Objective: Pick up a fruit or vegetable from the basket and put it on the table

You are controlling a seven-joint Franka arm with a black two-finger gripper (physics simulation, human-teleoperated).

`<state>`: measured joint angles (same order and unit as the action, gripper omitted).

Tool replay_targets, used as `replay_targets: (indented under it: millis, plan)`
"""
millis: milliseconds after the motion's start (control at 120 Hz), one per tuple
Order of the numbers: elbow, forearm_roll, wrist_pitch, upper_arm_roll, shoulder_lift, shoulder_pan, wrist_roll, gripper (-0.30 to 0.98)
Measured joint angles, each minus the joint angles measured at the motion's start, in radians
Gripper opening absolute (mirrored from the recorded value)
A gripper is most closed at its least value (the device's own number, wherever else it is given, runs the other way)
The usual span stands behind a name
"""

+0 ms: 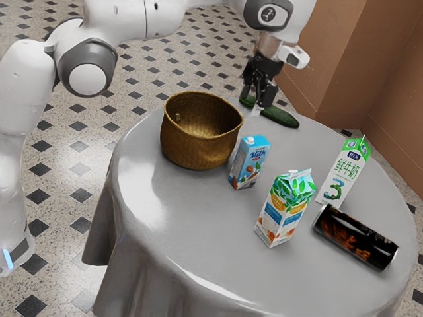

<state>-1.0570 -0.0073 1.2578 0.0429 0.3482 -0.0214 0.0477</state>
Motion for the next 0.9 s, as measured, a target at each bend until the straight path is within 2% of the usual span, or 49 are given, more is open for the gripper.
replay_targets:
  millis: [267, 433, 533, 625, 717, 900]
  plan:
    - [0.001, -0.001, 0.124, 0.004, 0.008, 0.0, 0.016, 0.69]
    - [0.002, -0.036, 0.143, 0.039, 0.019, -0.003, 0.022, 0.69]
    - [-0.011, 0.028, 0.106, 0.012, -0.029, 0.006, 0.033, 0.69]
    - [-0.219, 0.096, 0.104, 0.016, -0.128, 0.006, 0.056, 0.69]
    - [-0.37, 0.147, 0.155, 0.05, -0.17, -0.005, 0.088, 0.69]
    - [-0.573, 0.186, 0.294, 0.087, -0.205, -0.039, 0.155, 0.69]
